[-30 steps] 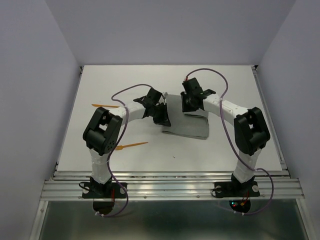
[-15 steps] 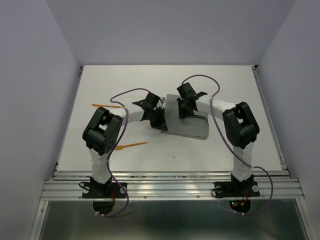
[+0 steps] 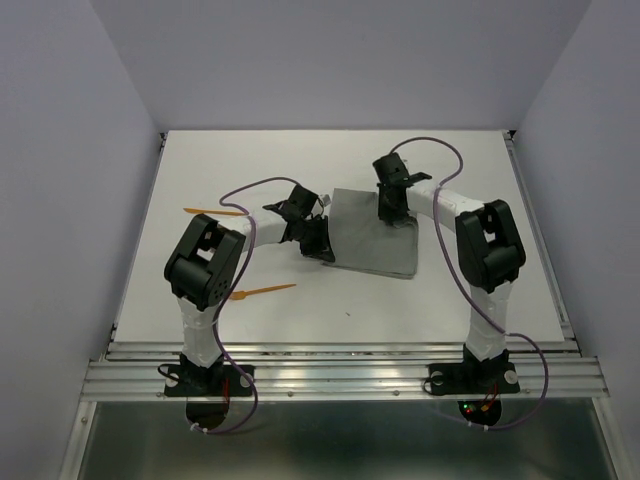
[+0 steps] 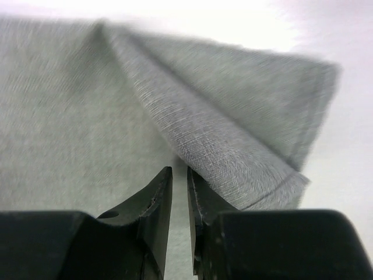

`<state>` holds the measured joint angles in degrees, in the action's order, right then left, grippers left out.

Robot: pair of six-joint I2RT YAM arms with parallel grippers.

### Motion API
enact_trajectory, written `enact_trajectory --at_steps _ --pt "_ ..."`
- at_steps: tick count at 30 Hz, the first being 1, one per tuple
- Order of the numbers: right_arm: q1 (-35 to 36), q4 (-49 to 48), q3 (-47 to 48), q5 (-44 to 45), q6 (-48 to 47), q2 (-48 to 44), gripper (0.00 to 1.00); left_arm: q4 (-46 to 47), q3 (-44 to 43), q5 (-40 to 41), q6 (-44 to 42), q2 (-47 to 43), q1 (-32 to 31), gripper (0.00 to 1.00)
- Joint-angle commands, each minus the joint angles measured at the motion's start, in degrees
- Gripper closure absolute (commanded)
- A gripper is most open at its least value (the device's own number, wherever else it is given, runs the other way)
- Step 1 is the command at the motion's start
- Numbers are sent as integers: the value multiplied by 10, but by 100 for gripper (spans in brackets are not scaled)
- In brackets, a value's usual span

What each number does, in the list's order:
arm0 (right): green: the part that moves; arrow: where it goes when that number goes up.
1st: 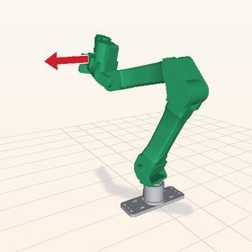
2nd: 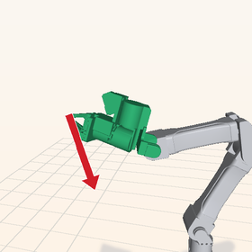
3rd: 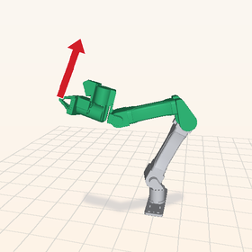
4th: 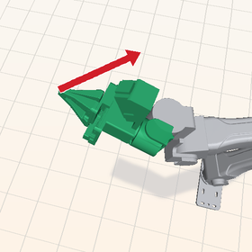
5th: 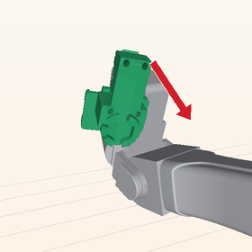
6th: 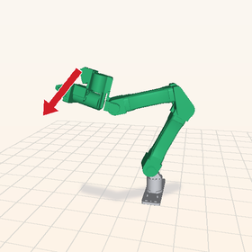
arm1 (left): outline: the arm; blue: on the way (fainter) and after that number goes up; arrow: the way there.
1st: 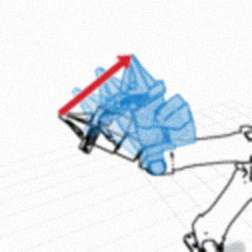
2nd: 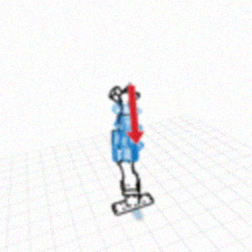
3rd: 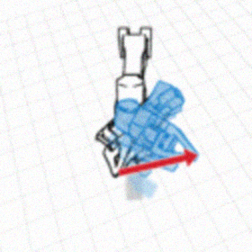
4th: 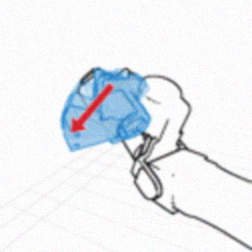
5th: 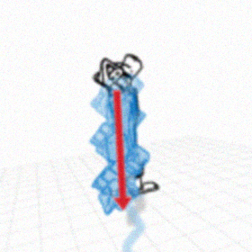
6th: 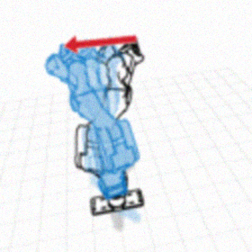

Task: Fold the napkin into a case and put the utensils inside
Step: Smooth out the square-folded napkin at the center of the board.

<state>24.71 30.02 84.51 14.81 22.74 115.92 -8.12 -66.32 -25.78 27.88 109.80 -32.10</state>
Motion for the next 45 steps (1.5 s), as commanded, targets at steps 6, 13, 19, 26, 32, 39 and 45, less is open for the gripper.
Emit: enact_trajectory --at_steps 6,13,19,26,32,39,45 --pt "-72 -1 86 30 2 6 78 -22 16 17 -19 2 0 100" --pt "-89 -1 99 24 -2 -6 78 -23 15 16 -20 2 0 100" --pt "-130 -13 63 -39 14 -17 78 -30 10 17 -25 -19 0 100" --pt "-155 -46 -43 -114 23 -82 75 -43 -2 31 -40 -93 0 100" --pt "-155 -55 -51 -111 25 -84 76 -70 -19 64 -49 -107 0 93" --pt "-160 -55 -9 -137 25 -70 83 -57 9 67 -42 -106 0 93" --pt "-160 -50 31 -87 20 -17 87 -44 24 58 -35 -95 0 97"
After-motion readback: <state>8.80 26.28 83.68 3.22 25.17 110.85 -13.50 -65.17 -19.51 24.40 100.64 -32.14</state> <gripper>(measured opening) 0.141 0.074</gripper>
